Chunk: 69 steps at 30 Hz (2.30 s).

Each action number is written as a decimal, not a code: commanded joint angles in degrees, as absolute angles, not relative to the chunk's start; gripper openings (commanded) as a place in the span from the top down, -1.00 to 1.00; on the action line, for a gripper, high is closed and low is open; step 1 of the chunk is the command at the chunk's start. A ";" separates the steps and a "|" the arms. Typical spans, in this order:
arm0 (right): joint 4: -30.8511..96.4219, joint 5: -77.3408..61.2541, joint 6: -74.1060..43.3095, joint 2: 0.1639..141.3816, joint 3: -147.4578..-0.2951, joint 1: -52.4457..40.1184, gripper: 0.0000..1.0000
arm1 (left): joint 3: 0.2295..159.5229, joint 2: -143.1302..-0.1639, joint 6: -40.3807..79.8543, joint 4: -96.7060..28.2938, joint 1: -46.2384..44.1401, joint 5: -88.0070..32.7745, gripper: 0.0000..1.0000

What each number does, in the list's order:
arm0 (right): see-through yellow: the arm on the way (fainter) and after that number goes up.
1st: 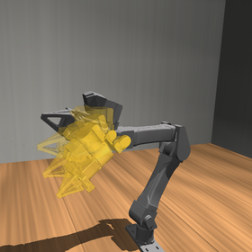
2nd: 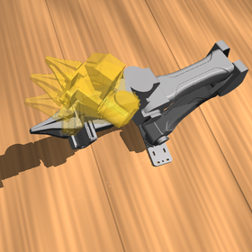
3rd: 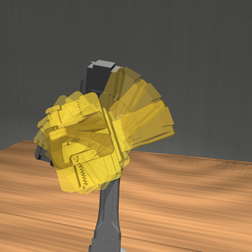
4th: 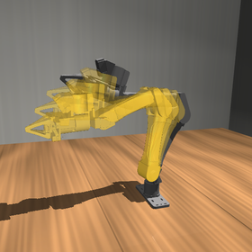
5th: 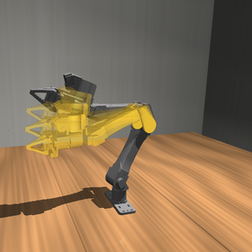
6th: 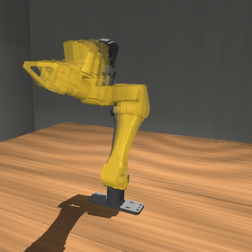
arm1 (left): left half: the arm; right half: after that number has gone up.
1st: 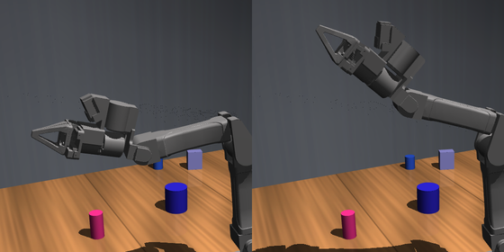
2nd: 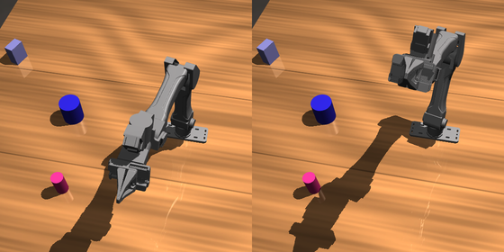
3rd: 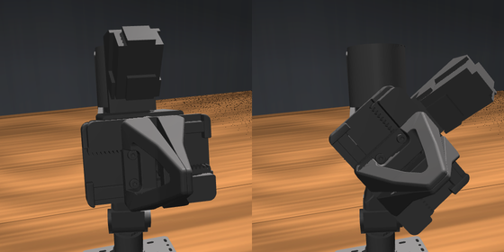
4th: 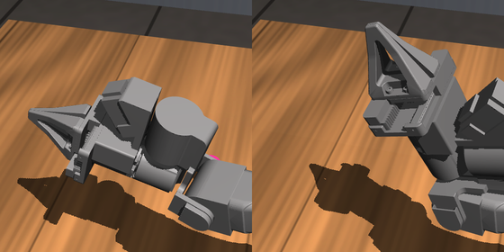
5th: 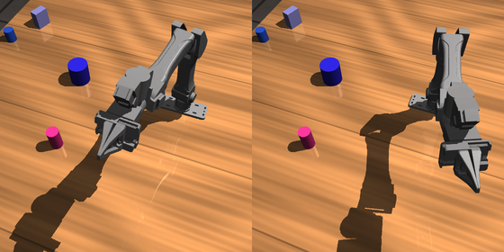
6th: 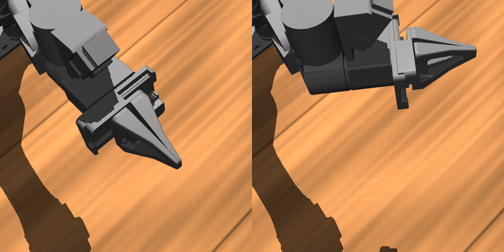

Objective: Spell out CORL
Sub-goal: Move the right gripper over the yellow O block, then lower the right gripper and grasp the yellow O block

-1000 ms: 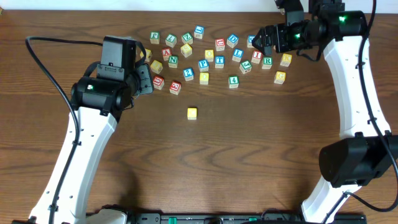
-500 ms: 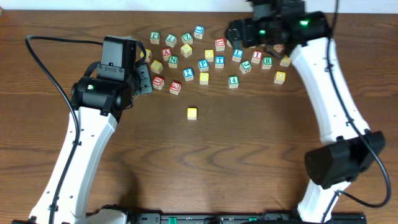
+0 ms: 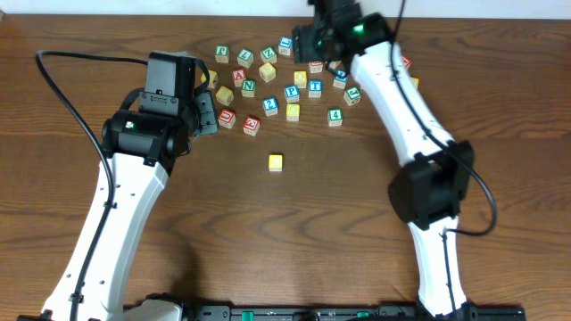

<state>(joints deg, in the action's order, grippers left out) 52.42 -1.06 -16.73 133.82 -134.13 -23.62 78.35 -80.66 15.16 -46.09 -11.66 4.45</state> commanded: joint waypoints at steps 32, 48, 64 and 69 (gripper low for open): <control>41.98 8.05 -21.21 149.93 -135.20 -27.49 -0.27 | 78.98 -81.45 15.07 -47.44 -11.27 5.19 -0.08; 41.45 8.27 -21.21 150.12 -135.20 -27.49 -0.26 | 78.98 -81.45 15.09 -47.35 -11.27 5.19 -0.09; 40.71 8.80 -21.69 150.15 -134.17 -27.49 -0.18 | 78.98 -81.45 15.09 -47.57 -11.27 5.19 -0.09; 39.86 9.13 -21.85 150.15 -132.44 -27.49 -0.10 | 78.98 -81.45 15.09 -47.57 -11.27 5.19 -0.09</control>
<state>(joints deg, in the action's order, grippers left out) 40.10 7.66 -20.82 149.16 -133.64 -27.16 78.35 -80.90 15.16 -47.40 -11.66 4.49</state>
